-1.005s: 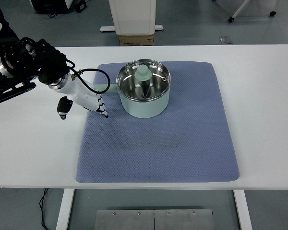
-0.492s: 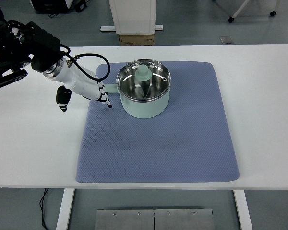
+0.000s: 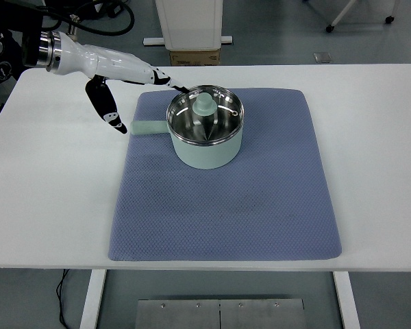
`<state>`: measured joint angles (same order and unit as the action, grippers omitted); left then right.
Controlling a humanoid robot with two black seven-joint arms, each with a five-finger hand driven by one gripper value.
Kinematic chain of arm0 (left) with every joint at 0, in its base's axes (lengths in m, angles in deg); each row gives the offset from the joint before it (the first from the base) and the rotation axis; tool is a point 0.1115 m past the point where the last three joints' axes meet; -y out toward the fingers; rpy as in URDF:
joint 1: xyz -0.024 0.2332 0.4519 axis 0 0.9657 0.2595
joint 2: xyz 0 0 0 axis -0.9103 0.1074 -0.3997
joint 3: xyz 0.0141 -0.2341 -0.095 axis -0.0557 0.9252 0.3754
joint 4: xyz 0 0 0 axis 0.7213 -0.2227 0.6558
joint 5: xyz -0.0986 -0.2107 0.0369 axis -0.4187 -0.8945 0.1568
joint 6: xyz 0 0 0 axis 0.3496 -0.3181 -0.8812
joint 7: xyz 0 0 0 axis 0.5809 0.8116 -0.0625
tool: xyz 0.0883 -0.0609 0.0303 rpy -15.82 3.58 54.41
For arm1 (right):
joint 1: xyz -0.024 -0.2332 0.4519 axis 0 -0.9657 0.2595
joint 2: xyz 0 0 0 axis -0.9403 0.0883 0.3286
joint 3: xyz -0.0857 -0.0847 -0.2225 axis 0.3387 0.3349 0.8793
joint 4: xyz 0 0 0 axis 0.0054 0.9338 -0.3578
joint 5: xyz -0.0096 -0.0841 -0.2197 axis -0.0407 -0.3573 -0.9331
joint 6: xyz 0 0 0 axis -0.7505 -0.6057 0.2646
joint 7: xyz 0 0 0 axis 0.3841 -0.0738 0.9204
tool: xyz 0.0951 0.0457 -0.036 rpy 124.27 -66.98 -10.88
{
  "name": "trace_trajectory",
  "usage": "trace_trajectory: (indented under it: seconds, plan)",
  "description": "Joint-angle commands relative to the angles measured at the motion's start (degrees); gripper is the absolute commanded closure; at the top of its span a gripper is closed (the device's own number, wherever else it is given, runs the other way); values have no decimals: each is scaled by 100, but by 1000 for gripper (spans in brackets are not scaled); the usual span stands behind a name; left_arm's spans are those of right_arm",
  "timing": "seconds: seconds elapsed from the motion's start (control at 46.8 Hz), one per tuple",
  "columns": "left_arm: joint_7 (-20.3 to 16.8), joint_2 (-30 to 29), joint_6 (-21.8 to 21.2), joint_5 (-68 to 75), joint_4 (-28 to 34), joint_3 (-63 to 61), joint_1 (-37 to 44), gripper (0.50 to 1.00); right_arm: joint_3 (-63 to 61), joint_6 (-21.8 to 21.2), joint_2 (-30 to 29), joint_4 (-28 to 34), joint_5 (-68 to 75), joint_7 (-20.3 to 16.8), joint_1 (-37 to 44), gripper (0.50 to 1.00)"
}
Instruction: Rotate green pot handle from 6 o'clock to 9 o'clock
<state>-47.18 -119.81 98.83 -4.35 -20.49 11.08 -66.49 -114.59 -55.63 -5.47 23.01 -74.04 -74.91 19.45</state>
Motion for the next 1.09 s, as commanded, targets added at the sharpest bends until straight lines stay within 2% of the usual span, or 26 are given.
trace_trajectory:
  seconds: [0.0,0.214,0.321,0.641,0.898,1.069]
  plan:
    - [0,1,-135,-855,156,-2,120,500,0,0,0,0,0,0,0,500]
    - [0,124,-153,-3051,894,-11,463,500,0,0,0,0,0,0,0,500]
    - [0,238,-153,-4195,1061,-20,726,500,0,0,0,0,0,0,0,500]
    - [0,563,-206,-5971,1562,15,1535,500,0,0,0,0,0,0,0,500]
    - [0,967,-891,-7325,1852,50,1852,500,0,0,0,0,0,0,0,500]
    - [0,1249,-1734,-8204,2002,305,2089,500,0,0,0,0,0,0,0,500]
